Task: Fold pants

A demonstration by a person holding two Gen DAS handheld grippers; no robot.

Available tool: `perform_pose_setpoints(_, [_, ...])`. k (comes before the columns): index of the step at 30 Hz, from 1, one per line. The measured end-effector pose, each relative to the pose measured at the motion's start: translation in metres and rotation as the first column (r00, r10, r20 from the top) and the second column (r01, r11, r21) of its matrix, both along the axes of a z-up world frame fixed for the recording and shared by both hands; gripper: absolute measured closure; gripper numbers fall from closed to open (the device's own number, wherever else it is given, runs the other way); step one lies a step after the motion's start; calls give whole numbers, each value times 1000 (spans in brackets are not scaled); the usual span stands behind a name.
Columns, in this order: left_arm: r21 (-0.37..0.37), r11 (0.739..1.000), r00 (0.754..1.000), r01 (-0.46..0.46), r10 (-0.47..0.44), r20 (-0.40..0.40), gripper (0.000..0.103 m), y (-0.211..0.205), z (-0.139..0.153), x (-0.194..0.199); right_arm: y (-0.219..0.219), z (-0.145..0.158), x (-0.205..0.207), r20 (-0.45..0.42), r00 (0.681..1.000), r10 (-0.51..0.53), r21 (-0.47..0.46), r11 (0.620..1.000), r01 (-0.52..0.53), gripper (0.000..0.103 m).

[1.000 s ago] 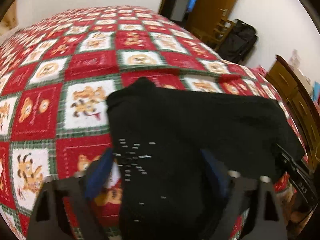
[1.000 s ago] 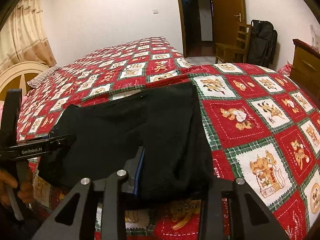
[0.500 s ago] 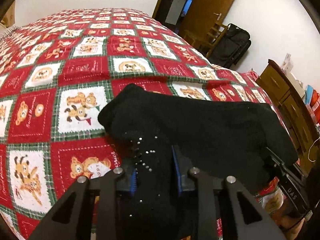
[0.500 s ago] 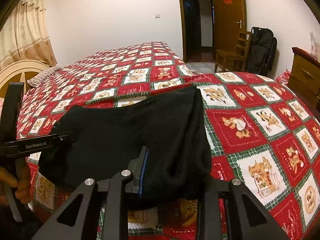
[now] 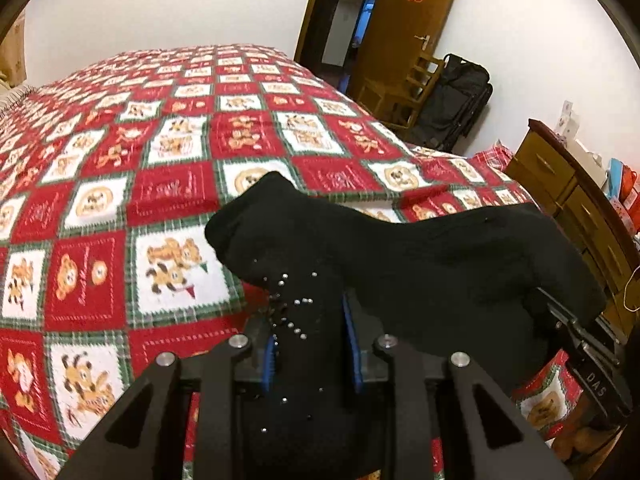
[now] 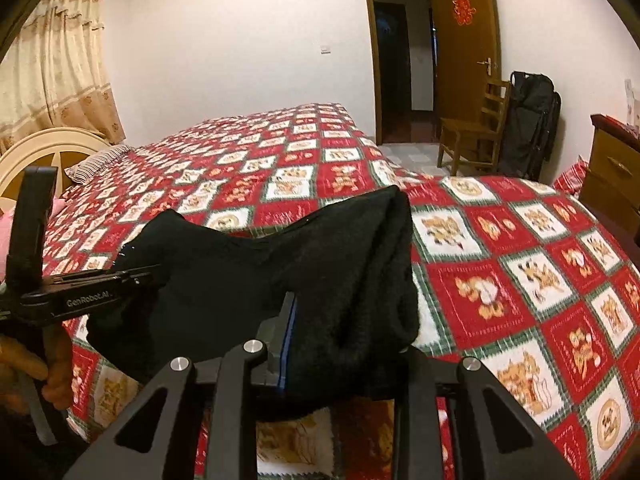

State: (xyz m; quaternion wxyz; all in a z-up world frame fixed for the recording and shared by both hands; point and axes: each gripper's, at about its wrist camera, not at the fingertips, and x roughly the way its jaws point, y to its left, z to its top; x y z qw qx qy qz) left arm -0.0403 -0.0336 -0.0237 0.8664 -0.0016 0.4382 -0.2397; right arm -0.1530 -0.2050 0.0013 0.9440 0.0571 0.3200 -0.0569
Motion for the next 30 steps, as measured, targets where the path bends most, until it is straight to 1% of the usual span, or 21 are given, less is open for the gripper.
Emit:
perform_pose_setpoints(8, [11, 999, 998, -45, 45, 52, 75, 10, 12, 14, 15, 16, 20, 40, 998, 42, -22, 999, -41, 76])
perform_pose_setpoints(14, [5, 998, 997, -63, 63, 54, 75, 17, 15, 24, 19, 23, 32, 50, 997, 51, -28, 998, -50, 76])
perform_pose_setpoints(20, [5, 997, 995, -77, 77, 61, 75, 20, 17, 31, 24, 23, 45, 44, 997, 59, -26, 998, -58, 76])
perform_pose_setpoints(30, [13, 990, 989, -139, 138, 58, 75, 43, 15, 48, 46, 21, 76, 38, 991, 125, -24, 992, -124, 76])
